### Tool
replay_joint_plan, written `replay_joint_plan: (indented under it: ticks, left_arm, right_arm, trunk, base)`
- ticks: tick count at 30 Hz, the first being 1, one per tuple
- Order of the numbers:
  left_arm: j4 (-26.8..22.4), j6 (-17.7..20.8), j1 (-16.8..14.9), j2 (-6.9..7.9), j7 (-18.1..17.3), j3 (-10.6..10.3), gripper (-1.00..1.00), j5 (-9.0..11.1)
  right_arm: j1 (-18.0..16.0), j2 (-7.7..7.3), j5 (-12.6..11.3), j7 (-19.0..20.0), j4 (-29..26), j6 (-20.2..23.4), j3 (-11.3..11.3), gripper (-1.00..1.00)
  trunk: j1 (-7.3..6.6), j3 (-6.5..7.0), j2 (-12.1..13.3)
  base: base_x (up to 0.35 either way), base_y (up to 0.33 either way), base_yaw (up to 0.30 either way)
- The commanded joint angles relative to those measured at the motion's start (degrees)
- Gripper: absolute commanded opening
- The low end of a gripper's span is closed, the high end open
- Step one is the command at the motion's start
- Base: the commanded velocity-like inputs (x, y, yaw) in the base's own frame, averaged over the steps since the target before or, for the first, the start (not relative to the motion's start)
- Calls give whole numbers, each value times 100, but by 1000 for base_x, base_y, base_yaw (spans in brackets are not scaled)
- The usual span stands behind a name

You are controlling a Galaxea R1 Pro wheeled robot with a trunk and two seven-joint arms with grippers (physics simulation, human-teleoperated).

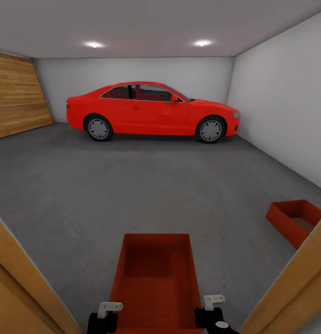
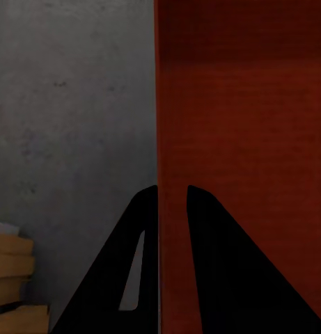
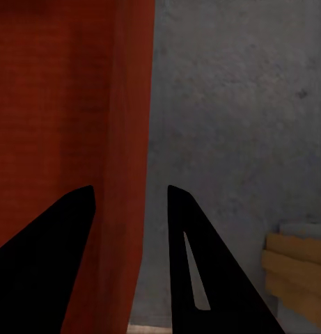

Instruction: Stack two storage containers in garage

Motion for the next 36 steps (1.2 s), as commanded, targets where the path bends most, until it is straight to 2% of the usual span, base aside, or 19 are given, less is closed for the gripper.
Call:
replay_joint_plan:
  ticks: [1,11,17,36]
  left_arm:
    - [-2,-22,-5,-1,81,157,-100,-48]
    - [-1,-22,-5,-1,81,157,-100,-48]
    - [-2,-22,-5,-1,81,157,-100,-48]
    - [-1,-22,-5,-1,81,157,-100,-48]
  right_arm:
    - [-5,0,-14,-50,7,-17,-5,-100]
    - [-5,0,-14,-50,7,-17,-5,-100]
    - [-5,0,-14,-50,7,-17,-5,-100]
    - [-5,0,-14,-50,7,-17,-5,-100]
  trunk:
    - [1,-5,-2]
    - [1,-5,-2]
    - [1,-5,-2]
    - [1,-5,-2]
  base:
    - [79,0,0]
    - [27,0,0]
    - [208,0,0]
    - [87,0,0]
